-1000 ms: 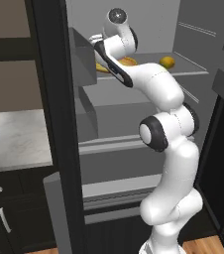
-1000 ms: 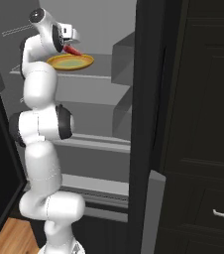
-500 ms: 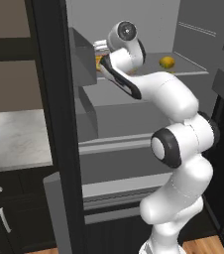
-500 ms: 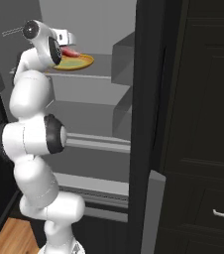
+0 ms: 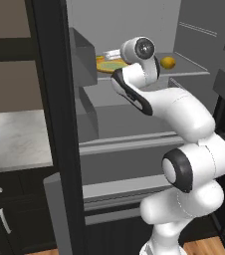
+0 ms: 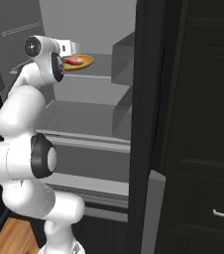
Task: Retrieve the steak from the fridge and place it on the cutting board.
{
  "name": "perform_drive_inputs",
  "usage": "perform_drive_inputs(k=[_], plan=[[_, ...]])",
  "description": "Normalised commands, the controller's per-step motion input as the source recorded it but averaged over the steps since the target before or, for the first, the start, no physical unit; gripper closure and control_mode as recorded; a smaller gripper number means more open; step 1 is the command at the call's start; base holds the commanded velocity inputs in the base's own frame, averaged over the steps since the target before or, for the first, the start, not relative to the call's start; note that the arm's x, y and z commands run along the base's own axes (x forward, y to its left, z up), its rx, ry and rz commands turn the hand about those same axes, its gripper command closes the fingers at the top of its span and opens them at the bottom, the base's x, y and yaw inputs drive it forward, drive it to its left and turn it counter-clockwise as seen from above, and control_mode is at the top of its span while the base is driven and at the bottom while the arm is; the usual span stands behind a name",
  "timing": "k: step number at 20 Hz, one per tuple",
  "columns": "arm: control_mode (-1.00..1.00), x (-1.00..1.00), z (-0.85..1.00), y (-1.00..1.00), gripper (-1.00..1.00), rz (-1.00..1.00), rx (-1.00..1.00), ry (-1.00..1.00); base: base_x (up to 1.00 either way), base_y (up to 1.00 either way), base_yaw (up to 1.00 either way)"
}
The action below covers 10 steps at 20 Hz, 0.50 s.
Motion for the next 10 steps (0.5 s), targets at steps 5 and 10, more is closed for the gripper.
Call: perform_drive_inputs(k=[5, 10], plan=[[-1.0, -0.42, 0.08, -0.21, 1.0, 0.01, 0.0, 0.0, 0.0, 0.0, 0.0], [-1.0, -0.28, 0.17, 0.0, 1.0, 0.05, -0.02, 0.0, 0.0, 0.0, 0.0]])
